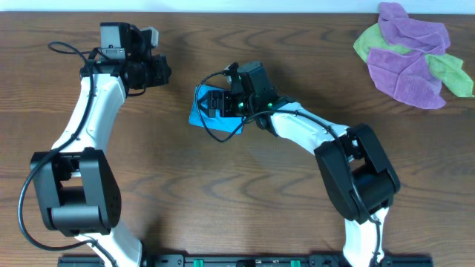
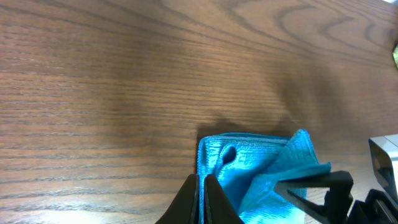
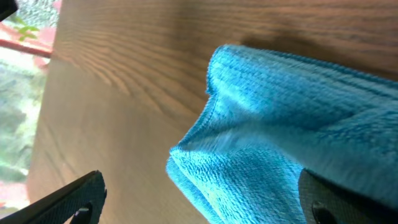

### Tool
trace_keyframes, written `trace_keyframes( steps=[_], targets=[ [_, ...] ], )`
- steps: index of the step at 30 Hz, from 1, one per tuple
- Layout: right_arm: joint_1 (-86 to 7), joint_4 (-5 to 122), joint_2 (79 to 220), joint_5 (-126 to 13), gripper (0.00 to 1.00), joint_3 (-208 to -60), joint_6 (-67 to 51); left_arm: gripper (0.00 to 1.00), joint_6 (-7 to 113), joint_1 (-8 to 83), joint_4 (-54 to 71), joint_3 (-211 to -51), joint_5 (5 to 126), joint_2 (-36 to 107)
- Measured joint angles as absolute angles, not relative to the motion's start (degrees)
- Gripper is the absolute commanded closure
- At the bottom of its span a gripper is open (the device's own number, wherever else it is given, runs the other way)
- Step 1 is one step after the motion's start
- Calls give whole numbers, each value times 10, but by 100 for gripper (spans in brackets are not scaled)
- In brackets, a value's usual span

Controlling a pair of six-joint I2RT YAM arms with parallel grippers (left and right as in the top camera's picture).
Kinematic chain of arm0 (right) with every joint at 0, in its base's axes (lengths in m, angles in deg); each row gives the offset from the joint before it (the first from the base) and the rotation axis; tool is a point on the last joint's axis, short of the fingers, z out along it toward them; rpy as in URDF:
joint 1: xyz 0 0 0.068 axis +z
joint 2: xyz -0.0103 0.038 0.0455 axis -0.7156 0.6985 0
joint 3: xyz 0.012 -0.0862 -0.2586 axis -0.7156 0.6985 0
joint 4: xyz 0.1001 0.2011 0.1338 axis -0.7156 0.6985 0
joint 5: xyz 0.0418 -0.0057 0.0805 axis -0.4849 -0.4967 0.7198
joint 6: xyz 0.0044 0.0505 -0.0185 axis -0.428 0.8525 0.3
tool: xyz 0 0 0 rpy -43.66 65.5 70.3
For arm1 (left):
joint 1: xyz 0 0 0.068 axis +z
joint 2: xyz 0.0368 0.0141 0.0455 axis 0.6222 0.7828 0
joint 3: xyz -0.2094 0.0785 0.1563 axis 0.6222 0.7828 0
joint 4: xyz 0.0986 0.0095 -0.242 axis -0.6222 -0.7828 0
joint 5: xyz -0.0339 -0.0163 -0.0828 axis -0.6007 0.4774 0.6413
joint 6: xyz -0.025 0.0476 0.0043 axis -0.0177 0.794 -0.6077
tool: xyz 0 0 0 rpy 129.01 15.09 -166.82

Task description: Fold the cloth

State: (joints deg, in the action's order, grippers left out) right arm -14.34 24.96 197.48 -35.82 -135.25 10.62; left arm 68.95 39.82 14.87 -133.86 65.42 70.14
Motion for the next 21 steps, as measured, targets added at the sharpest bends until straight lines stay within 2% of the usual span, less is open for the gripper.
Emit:
trace_keyframes(
  steps=[8, 16, 18, 21],
  targets=[
    [-147, 259, 1975, -286, 1, -1387, 117, 94, 700, 398, 148, -1339, 633, 701],
    [-163, 330, 1975, -303, 1, -1455, 104, 94, 703, 398, 144, -1339, 629, 701],
    [-167, 363, 1975, -308, 1, -1468, 99, 94, 704, 398, 144, -1339, 628, 701],
    [-170, 483, 1975, -323, 1, -1504, 79, 94, 705, 398, 144, -1339, 627, 701]
  ],
)
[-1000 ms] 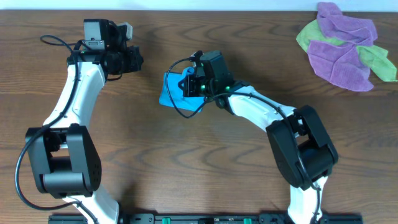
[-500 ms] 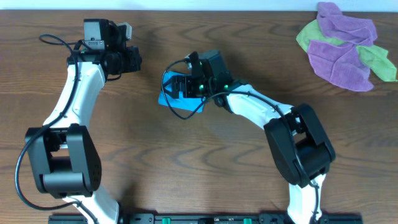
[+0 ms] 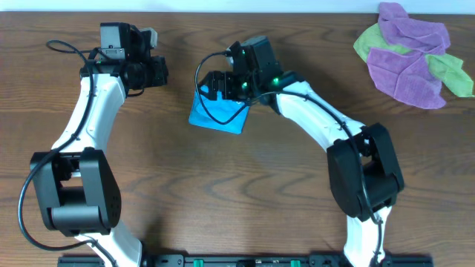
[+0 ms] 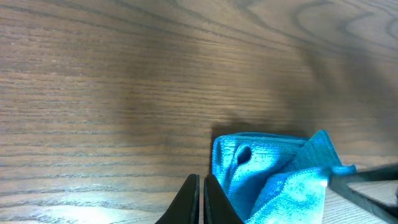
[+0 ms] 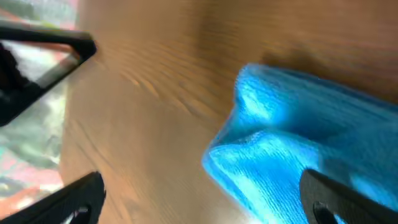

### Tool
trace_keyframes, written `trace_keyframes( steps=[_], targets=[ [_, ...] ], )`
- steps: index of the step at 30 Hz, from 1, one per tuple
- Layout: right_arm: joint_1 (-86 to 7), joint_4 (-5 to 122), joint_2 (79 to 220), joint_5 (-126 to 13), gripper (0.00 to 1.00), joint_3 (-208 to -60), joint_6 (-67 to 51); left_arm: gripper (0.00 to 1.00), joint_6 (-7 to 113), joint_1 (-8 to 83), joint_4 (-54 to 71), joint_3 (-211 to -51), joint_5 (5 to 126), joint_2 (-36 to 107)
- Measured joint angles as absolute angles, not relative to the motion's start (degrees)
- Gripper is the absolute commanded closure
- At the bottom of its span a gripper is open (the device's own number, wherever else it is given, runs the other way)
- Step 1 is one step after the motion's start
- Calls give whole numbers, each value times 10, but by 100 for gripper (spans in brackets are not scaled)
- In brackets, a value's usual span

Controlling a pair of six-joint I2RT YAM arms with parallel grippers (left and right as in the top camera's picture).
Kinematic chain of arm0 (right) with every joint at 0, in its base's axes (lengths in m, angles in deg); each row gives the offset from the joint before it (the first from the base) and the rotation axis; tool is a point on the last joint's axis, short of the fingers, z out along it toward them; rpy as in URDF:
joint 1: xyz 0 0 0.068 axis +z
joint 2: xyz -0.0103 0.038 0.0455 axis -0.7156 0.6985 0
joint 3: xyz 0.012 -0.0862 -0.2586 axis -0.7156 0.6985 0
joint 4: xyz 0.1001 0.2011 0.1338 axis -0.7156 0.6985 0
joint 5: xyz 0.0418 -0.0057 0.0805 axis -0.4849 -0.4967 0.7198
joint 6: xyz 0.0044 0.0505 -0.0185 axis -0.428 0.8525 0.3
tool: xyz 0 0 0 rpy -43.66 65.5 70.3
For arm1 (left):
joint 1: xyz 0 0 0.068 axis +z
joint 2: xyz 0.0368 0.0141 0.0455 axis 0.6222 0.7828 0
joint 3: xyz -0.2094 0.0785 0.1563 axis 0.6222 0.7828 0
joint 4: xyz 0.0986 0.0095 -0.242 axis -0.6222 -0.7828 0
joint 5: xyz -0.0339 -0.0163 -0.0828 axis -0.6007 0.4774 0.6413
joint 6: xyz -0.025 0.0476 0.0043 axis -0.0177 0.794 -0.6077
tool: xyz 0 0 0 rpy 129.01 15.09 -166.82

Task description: Fold the cloth

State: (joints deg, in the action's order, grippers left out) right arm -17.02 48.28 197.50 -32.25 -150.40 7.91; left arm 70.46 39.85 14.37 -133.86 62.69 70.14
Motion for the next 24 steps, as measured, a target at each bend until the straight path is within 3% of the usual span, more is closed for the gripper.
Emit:
trace_keyframes(
  steps=[5, 9, 10, 11, 12, 13, 24],
  targets=[
    [-170, 643, 1976, -388, 1, -1570, 46, 94, 705, 398, 144, -1339, 627, 701],
    [-170, 676, 1976, -423, 12, -1612, 22, 94, 705, 398, 144, -1339, 627, 701],
    [-170, 681, 1976, -434, 22, -1615, 18, 94, 705, 398, 143, -1339, 627, 701],
    [-170, 690, 1976, -450, 48, -1616, 15, 94, 705, 398, 144, -1339, 627, 701],
    [-170, 700, 1976, -464, 84, -1616, 10, 94, 705, 398, 144, -1339, 627, 701],
    [-170, 711, 1977, -478, 99, -1616, 10, 94, 705, 398, 144, -1339, 627, 701],
    [-169, 750, 1992, -553, 98, -1616, 7, 94, 705, 398, 143, -1339, 627, 701]
  ],
)
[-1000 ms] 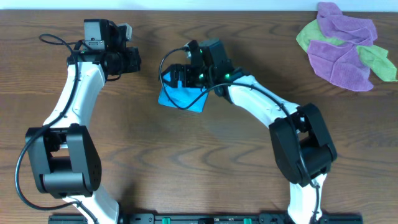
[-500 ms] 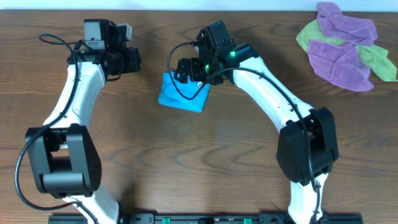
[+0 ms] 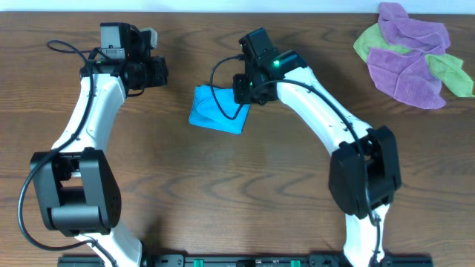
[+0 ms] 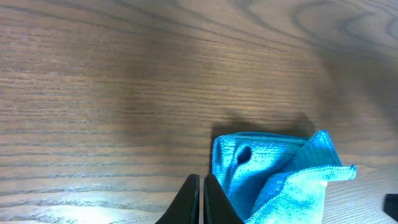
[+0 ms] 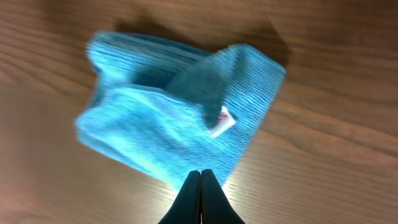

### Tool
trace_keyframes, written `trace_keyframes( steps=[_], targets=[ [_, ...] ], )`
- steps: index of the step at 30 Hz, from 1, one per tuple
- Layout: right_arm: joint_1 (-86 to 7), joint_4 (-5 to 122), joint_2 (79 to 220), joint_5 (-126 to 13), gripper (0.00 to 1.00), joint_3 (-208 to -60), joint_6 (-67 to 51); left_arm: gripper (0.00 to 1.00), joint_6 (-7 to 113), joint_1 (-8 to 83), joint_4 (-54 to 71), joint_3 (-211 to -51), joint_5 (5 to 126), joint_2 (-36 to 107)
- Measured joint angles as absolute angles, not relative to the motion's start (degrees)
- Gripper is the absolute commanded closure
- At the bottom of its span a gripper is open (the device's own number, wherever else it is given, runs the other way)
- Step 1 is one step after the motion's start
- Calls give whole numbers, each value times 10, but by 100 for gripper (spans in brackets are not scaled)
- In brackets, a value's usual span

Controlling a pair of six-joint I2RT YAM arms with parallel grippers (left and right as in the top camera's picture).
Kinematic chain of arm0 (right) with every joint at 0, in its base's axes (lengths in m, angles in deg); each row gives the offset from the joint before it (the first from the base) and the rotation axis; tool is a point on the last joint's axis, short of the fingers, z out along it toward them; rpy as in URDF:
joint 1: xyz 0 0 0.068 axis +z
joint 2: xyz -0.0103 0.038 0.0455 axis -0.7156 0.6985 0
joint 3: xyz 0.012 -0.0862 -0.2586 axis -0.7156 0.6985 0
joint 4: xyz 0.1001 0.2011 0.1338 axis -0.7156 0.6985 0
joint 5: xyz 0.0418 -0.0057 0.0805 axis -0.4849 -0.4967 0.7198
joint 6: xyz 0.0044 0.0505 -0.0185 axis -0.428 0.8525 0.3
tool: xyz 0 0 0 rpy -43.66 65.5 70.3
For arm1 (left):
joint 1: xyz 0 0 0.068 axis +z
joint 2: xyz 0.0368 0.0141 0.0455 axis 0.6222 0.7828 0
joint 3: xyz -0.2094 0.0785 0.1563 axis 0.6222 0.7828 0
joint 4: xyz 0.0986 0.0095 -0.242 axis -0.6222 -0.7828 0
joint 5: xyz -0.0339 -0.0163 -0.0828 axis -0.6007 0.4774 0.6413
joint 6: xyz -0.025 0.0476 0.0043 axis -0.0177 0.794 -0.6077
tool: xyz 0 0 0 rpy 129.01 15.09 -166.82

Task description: Fold the cloth

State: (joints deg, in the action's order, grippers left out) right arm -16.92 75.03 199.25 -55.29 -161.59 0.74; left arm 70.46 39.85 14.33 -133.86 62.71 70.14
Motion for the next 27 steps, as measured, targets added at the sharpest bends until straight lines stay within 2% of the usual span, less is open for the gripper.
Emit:
trace_keyframes(
  steps=[6, 14, 20, 23, 24, 25, 27],
  targets=[
    [-168, 725, 2045, -562, 98, -1615, 7, 94, 705, 398, 143, -1339, 627, 701],
    [-168, 664, 2048, -563, 98, -1615, 7, 94, 705, 398, 143, -1339, 627, 701],
    [-168, 551, 2067, -510, 98, -1615, 10, 94, 705, 398, 143, -1339, 627, 701],
    [-168, 541, 2077, -489, 98, -1615, 16, 94, 705, 398, 142, -1339, 627, 701],
    [-168, 543, 2079, -486, 97, -1615, 17, 94, 705, 399, 143, -1339, 627, 701],
    [-168, 546, 2081, -484, 85, -1615, 17, 94, 705, 399, 143, -1339, 627, 701],
    [-169, 560, 2083, -481, 76, -1615, 20, 94, 705, 399, 142, -1339, 627, 701]
  ],
)
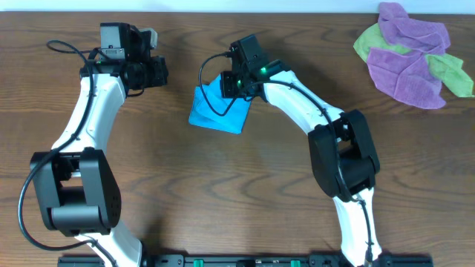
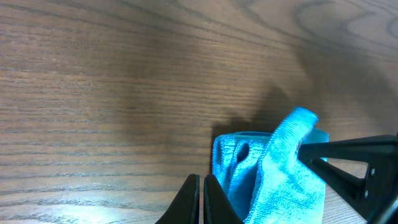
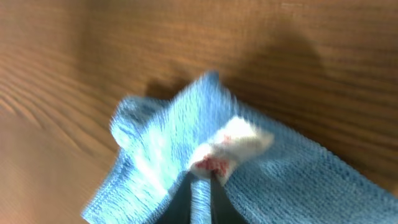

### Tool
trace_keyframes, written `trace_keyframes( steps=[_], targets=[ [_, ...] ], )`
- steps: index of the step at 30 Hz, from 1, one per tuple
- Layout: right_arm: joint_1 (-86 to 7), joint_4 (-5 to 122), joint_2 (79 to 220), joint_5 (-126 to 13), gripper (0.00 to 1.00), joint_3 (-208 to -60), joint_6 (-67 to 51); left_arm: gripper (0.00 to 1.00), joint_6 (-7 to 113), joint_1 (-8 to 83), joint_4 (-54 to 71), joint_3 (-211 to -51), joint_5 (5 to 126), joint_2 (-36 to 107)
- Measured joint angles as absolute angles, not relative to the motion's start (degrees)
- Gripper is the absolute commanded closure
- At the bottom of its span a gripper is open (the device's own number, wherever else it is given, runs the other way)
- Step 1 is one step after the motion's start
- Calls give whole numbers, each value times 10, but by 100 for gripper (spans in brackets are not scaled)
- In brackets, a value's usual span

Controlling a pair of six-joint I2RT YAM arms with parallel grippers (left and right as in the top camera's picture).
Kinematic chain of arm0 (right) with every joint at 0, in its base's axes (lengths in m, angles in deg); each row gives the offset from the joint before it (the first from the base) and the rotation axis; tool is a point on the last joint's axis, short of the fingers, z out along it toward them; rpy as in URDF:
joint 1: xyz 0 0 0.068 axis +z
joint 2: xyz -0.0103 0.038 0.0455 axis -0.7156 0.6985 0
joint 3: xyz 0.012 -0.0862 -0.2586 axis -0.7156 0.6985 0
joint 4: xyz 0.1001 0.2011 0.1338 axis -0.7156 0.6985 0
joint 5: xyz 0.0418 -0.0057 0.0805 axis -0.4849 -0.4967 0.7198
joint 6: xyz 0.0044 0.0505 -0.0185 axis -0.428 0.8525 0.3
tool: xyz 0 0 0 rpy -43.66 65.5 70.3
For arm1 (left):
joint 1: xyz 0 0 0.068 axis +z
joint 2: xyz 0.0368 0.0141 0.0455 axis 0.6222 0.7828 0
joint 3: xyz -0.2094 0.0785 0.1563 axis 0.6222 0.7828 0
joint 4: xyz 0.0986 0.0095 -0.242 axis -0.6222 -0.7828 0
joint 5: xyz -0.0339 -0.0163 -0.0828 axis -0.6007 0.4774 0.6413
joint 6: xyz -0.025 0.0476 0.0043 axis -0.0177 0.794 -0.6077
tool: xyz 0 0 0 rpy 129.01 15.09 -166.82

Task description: Fold the cloth

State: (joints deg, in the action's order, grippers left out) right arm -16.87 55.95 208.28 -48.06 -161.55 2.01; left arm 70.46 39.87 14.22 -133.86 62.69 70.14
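Note:
A blue cloth (image 1: 215,113) lies bunched on the wooden table, left of the middle. My right gripper (image 1: 229,83) is over its far right corner. In the right wrist view this gripper (image 3: 200,186) is shut on a raised fold of the cloth (image 3: 298,177), just below the white tag (image 3: 233,146). The left wrist view shows that corner of the cloth (image 2: 283,177) standing up. My left gripper (image 1: 162,72) hangs to the left of the cloth, apart from it. Its fingers (image 2: 203,196) are shut and hold nothing.
A heap of purple and green cloths (image 1: 413,52) lies at the back right corner. Bare wooden table (image 1: 223,193) stretches in front of the blue cloth. A black cable loops from the right wrist over the cloth.
My right gripper was shut and empty above the cloth. Now it is lower and pinches the corner by the tag, which stands up off the table. The left arm has not moved.
My right gripper was open and low on the cloth, then open and higher at its far edge. Then it was shut and empty above the cloth, whose flap lay down. Now it holds the tagged corner raised. The left gripper stayed shut at the left.

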Motion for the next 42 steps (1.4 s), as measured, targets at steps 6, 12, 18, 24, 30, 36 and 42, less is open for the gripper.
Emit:
trace_keyframes(
  steps=[6, 12, 18, 24, 30, 36, 42],
  targets=[
    [-179, 620, 2079, -466, 1, -1615, 23, 93, 719, 399, 126, -1339, 628, 703],
    [-207, 653, 1984, -479, 1, -1613, 6, 76, 729, 399, 125, -1339, 650, 713],
    [-219, 686, 1817, -508, 1, -1618, -20, 77, 729, 397, 116, -1339, 662, 714],
    [-218, 795, 1780, -537, 1, -1625, -29, 75, 730, 377, 83, -1339, 673, 714],
    [-218, 852, 1796, -571, 1, -1619, -33, 43, 757, 348, 63, -1320, 697, 714],
    [-218, 904, 1768, -617, 1, -1619, -45, 14, 766, 372, 99, -1234, 746, 715],
    [-218, 933, 1700, -643, 1, -1619, -56, 2, 756, 388, 135, -1193, 769, 718]
  ],
)
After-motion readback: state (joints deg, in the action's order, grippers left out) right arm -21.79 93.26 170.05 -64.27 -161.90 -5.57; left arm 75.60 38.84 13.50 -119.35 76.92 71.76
